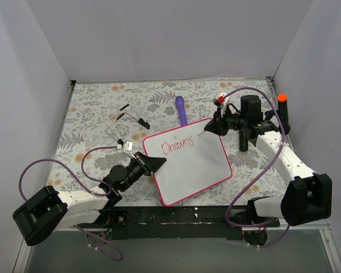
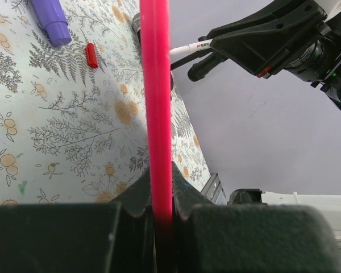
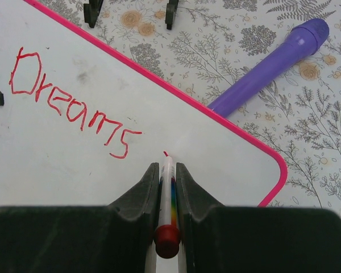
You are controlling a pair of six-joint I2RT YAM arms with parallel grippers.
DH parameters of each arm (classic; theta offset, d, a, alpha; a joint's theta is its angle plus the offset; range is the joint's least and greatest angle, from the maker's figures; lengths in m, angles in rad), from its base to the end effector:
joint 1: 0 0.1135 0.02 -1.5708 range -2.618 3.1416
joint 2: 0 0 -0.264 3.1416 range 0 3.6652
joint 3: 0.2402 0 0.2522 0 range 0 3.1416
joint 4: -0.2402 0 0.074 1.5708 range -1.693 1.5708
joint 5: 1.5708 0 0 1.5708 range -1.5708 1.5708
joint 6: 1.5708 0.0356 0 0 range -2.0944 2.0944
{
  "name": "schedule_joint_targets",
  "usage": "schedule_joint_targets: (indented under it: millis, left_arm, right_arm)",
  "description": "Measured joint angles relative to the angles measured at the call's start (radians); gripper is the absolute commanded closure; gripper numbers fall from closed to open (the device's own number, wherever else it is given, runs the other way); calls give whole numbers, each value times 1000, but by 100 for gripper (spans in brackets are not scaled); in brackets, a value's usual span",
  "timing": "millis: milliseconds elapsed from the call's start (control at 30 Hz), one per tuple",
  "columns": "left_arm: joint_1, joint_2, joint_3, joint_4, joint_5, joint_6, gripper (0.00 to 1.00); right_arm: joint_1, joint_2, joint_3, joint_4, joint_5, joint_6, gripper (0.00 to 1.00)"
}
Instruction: Write a sentence on the whiteboard
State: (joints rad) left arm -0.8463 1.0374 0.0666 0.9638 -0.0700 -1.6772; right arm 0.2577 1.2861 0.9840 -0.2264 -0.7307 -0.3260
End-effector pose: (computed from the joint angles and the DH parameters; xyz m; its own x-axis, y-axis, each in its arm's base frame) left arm 0.1232 -0.1355 0.1718 -0.6962 -0.7100 0.1057 -0.0790 -0.0706 -0.9944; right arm 0.2689 0.0954 0.3006 -0.2226 -0.3053 -0.9259 -0.8639 0.5019 0.0422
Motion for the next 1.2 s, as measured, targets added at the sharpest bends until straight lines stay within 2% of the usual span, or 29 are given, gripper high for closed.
schedule_joint_targets:
  millis: [433,1200]
  left_arm:
    - [1,3,0,1,-1,-4,100]
    - [1,16,0,17,0,-3,100]
  right_arm:
    - [-2,2,1,19,100,17,99]
    - [-8,43,48,19,46,35,99]
